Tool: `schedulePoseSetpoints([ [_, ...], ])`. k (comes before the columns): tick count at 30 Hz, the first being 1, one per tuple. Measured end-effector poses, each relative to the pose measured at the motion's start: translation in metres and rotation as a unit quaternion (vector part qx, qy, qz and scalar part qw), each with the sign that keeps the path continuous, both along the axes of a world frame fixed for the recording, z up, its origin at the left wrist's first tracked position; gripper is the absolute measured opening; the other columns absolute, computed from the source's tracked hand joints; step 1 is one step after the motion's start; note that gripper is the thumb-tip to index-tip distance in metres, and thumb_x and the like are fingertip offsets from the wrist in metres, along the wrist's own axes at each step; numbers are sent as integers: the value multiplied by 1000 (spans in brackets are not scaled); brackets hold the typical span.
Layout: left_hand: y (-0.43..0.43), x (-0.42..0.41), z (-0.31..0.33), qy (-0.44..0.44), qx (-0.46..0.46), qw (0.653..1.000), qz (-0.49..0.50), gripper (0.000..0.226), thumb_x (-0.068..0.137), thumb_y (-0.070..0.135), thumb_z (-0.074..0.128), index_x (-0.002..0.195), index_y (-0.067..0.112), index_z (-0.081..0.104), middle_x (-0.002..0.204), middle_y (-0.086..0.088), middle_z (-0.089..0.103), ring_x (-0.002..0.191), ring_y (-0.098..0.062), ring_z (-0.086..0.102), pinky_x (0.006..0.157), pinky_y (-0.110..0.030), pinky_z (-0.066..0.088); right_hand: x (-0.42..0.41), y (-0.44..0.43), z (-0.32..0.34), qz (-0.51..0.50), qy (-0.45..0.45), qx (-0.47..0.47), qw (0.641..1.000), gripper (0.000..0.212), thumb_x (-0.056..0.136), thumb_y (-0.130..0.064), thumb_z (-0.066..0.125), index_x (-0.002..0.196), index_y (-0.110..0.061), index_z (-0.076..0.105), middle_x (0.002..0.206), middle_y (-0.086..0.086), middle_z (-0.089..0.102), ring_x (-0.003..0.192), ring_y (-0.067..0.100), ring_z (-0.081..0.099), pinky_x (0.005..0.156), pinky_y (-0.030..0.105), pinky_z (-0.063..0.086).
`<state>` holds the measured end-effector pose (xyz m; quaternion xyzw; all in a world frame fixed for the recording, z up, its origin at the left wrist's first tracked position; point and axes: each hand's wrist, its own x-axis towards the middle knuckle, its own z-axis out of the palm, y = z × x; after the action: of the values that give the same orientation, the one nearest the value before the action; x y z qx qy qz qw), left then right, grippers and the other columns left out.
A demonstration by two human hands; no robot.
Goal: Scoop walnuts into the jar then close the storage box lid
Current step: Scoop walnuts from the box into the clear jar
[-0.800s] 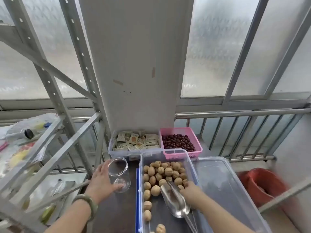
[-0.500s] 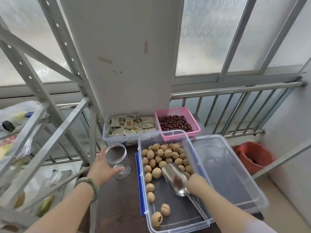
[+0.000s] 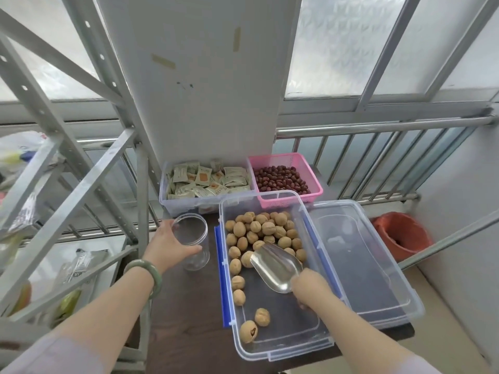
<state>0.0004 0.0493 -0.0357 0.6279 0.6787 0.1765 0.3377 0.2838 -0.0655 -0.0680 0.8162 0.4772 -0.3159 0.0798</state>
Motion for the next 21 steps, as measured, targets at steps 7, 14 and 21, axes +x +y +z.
schedulePoseSetpoints([
  [7,-9,-2,10,61,51,987,-138,84,57,40,82,128,24,39,124,6,49,111,-12,50,94,-29,43,3,5,61,165,-107,-139,970,35,91,0,51,125,-1,57,132,18,53,119,34,53,95,41,48],
  [14,-23,6,0,89,28,975,-203,91,61,39,79,137,20,33,136,1,40,124,-13,41,103,-23,32,15,12,59,258,-140,-221,930,34,94,-8,47,125,-4,58,134,13,54,118,34,53,97,40,46],
  [21,-31,9,-2,83,20,980,-179,93,61,39,77,139,21,30,137,2,37,125,-13,42,104,-22,32,3,30,41,297,-148,-177,927,24,94,-8,50,114,-1,62,106,10,63,111,29,54,101,32,42],
])
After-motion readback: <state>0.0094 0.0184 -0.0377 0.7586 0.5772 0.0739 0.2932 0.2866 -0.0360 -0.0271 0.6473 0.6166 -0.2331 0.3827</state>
